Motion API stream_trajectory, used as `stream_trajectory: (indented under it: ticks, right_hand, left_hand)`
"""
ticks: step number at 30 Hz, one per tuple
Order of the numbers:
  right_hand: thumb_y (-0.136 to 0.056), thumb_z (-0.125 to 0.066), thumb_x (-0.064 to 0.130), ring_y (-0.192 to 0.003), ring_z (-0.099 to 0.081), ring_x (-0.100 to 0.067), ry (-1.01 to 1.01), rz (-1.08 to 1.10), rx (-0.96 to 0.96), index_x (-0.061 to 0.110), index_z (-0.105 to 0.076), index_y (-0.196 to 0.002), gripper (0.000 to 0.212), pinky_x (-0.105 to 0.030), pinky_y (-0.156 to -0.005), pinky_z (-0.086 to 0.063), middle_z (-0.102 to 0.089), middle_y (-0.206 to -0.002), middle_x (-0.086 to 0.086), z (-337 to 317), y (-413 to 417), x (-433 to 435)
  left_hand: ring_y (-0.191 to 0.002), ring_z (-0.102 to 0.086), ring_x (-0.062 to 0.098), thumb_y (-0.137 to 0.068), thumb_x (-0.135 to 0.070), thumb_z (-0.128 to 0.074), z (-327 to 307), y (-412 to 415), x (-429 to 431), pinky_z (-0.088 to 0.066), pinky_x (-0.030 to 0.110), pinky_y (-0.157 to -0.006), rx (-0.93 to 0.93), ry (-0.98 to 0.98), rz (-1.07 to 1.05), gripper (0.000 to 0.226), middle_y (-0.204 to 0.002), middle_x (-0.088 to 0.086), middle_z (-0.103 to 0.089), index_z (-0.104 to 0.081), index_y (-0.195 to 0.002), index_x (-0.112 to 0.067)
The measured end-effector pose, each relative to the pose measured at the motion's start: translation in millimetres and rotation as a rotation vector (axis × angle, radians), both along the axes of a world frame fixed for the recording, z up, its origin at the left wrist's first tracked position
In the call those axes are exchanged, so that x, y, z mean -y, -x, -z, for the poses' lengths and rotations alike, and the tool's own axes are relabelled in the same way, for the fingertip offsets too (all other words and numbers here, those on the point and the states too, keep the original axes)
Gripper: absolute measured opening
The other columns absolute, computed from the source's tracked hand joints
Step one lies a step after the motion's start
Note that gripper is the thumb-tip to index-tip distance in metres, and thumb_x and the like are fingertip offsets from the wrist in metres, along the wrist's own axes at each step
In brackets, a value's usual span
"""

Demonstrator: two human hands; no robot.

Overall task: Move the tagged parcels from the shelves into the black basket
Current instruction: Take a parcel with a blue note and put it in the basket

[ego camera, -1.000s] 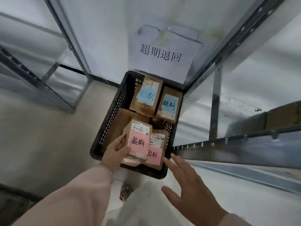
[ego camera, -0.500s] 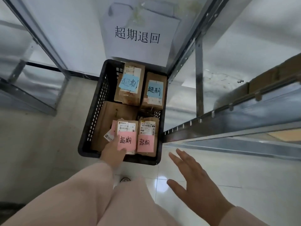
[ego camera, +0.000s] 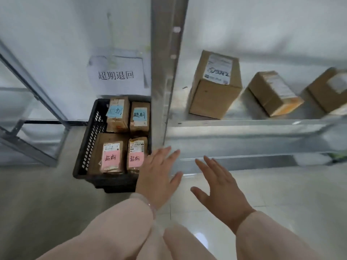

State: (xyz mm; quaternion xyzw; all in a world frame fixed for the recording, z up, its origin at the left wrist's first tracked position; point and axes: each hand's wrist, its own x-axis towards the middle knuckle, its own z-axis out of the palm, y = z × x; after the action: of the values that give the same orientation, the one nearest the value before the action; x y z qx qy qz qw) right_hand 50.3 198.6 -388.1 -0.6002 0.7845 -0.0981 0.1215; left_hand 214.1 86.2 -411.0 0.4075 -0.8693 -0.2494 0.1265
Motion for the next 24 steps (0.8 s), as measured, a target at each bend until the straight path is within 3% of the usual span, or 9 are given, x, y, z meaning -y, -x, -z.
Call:
stream_trajectory:
  ticks: [6,12,20,24]
  right_hand:
    - [-0.084,-0.039,0.062,-0.141,-0.033,-0.019,0.157,0.143,-0.108,0.028,-0.037,-0.144,0.069,-0.041,-0.114,-0.027,-0.039,-0.151,0.002,-59.1,66.6,-121.5]
    - [-0.083,-0.033,0.067,-0.144,-0.023,-0.016,0.249,0.388,-0.152,0.033,-0.029,-0.147,0.073,-0.042,-0.118,-0.020,-0.032,-0.154,0.005,-96.6,128.2,-228.0]
    - [-0.081,-0.024,0.072,-0.147,-0.007,-0.011,0.311,0.617,-0.207,0.036,-0.019,-0.150,0.078,-0.034,-0.119,0.000,-0.018,-0.158,0.007,-120.5,205.4,-303.7]
    - [-0.082,-0.029,0.070,-0.146,-0.011,-0.011,0.359,0.744,-0.293,0.036,-0.021,-0.149,0.076,-0.034,-0.118,-0.002,-0.021,-0.157,0.008,-149.2,268.8,-323.4]
  left_hand:
    - [-0.141,-0.035,0.019,-0.087,-0.057,-0.035,-56.9,86.6,-98.0,-0.023,0.039,-0.118,-0.111,0.150,0.131,0.061,-0.151,-0.008,-0.042,-0.043,-0.143,-0.036]
    - [-0.143,-0.027,0.015,-0.092,-0.052,-0.048,-106.1,183.8,-179.6,-0.020,0.035,-0.117,-0.149,0.266,0.341,0.058,-0.155,-0.012,-0.033,-0.034,-0.147,-0.040]
    - [-0.134,-0.042,0.020,-0.087,-0.051,-0.052,-146.3,304.2,-223.7,-0.039,0.044,-0.106,-0.256,0.406,0.535,0.056,-0.145,-0.006,-0.047,-0.046,-0.140,-0.034]
    - [-0.130,-0.047,0.020,-0.087,-0.049,-0.052,-165.1,385.3,-234.1,-0.044,0.044,-0.103,-0.417,0.390,0.655,0.055,-0.141,-0.003,-0.051,-0.048,-0.139,-0.031]
